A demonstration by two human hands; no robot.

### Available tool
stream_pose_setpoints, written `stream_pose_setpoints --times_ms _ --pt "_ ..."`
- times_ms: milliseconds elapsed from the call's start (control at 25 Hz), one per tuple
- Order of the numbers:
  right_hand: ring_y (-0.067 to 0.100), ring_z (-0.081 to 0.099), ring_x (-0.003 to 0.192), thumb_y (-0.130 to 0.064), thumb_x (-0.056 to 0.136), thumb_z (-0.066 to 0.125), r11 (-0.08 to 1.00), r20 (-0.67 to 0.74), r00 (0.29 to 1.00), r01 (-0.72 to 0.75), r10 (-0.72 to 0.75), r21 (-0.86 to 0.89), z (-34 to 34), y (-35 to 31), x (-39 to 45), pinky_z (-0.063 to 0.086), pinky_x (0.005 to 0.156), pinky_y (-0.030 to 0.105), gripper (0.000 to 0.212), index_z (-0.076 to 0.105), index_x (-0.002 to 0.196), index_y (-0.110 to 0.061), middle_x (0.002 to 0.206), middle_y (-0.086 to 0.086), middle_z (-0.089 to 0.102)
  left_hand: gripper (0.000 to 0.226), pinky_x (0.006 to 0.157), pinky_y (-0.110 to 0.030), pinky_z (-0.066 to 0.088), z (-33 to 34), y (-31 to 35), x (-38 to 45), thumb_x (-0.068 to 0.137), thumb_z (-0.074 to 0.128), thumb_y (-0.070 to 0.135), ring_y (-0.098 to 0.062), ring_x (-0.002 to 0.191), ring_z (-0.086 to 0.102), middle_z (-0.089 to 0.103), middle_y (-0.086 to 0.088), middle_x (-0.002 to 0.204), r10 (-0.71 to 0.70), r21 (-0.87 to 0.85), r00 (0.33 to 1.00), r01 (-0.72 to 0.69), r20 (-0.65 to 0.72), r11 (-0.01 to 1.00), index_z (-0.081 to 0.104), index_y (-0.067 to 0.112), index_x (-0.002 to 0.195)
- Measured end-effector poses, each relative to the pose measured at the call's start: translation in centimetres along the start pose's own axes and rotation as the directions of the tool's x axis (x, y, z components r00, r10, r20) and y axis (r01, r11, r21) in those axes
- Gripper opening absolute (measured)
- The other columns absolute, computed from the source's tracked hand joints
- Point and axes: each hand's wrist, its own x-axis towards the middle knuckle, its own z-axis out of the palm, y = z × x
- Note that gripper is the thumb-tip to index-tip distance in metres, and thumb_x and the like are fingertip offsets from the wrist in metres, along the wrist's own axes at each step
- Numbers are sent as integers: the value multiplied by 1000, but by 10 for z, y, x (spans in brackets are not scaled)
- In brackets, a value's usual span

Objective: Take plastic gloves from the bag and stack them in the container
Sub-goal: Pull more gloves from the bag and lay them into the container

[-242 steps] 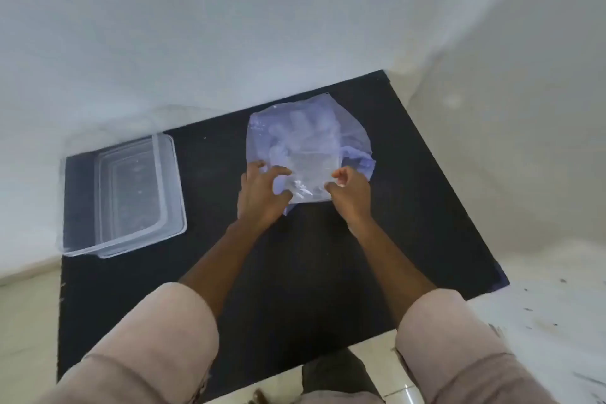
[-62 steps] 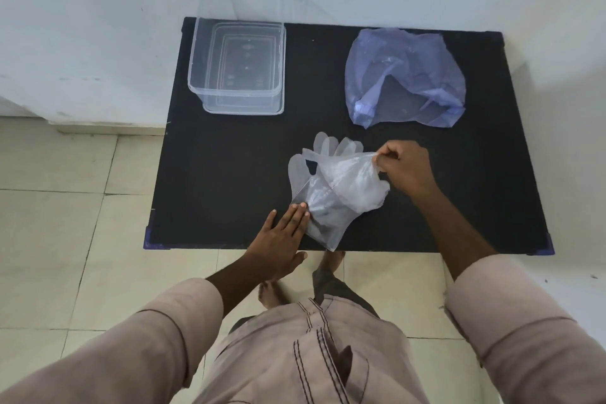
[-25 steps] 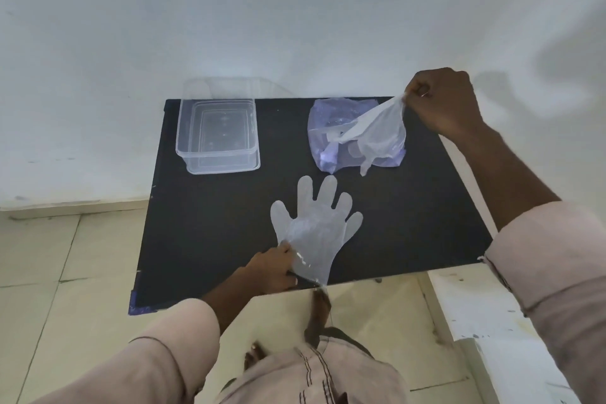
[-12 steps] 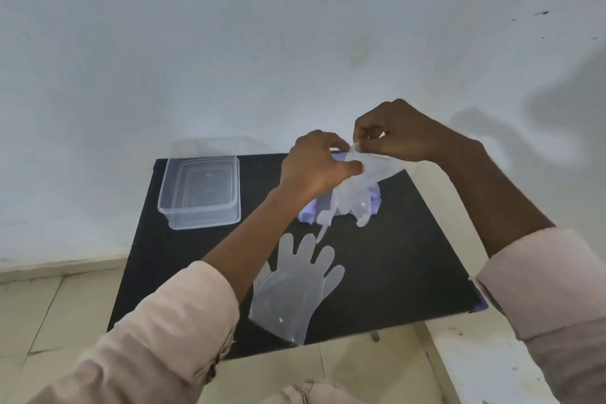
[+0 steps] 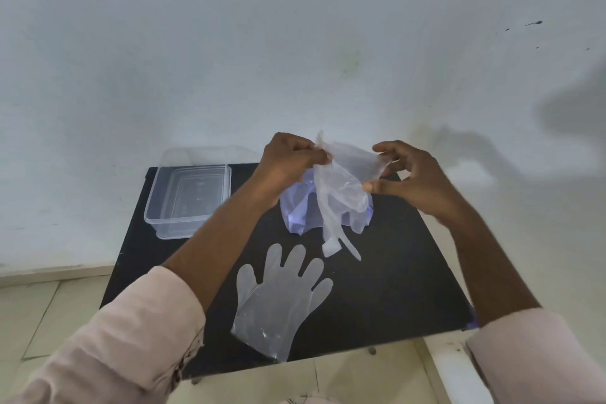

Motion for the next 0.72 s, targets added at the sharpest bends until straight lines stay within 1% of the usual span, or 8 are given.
stream_pose_setpoints --times_ms 120,240,320,400,480,560,640,720 --pt "12 64 74 -14 83 73 953 -134 991 22 20 304 18 -2 7 50 56 28 4 71 85 -18 83 3 70 9 77 -33 53 -9 -3 4 76 77 17 -13 78 67 77 -6 85 -49 -98 996 56 74 994 78 11 83" --pt "16 61 75 -9 86 68 900 -125 992 47 9 433 22 -12 14 49 54 28 9 69 78 -11 78 4 67 9 79 -33 52 -23 -14 6 79 72 15 -13 84 66 76 3 85 -64 -108 986 81 153 991 79 17 85" --pt "17 60 75 -8 85 68 907 -75 997 51 -22 419 25 -21 17 50 52 27 6 68 80 -5 81 13 65 14 76 -32 51 -31 -21 4 79 69 9 -14 88 65 75 5 84 -56 -78 989 67 140 995 78 19 81" --pt "15 62 74 -9 84 69 929 -80 997 47 -19 366 29 -29 20 50 52 27 8 68 82 -2 83 18 67 24 78 -34 52 -38 -25 0 73 66 8 -16 93 64 74 3 91 -52 -113 991 66 122 991 76 22 88" --pt "13 64 72 -10 84 69 947 -128 992 52 -12 316 34 -35 21 50 52 26 7 69 81 -3 83 19 70 41 84 -41 53 -42 -30 -4 66 64 15 -19 101 64 71 -2 108 -50 -199 987 80 149 977 71 24 105" --pt "13 65 71 -10 84 69 956 -165 986 63 -15 287 37 -39 20 50 52 25 6 69 81 -5 81 17 71 49 85 -43 55 -40 -32 -8 66 72 29 -20 105 65 70 -5 115 -77 -262 981 123 177 957 67 24 115" --pt "15 66 72 -11 84 68 963 -188 982 82 -34 255 41 -43 18 49 51 24 7 70 80 -6 79 14 70 49 80 -39 58 -37 -33 -11 68 79 39 -19 98 68 72 -5 112 -130 -291 982 165 135 943 69 20 112" --pt "21 67 76 -10 85 67 963 -194 980 96 -46 253 44 -47 15 49 50 23 7 69 81 -5 80 16 70 38 74 -37 59 -33 -33 -9 74 78 36 -18 88 69 74 -6 105 -179 -301 982 188 57 935 72 13 104"
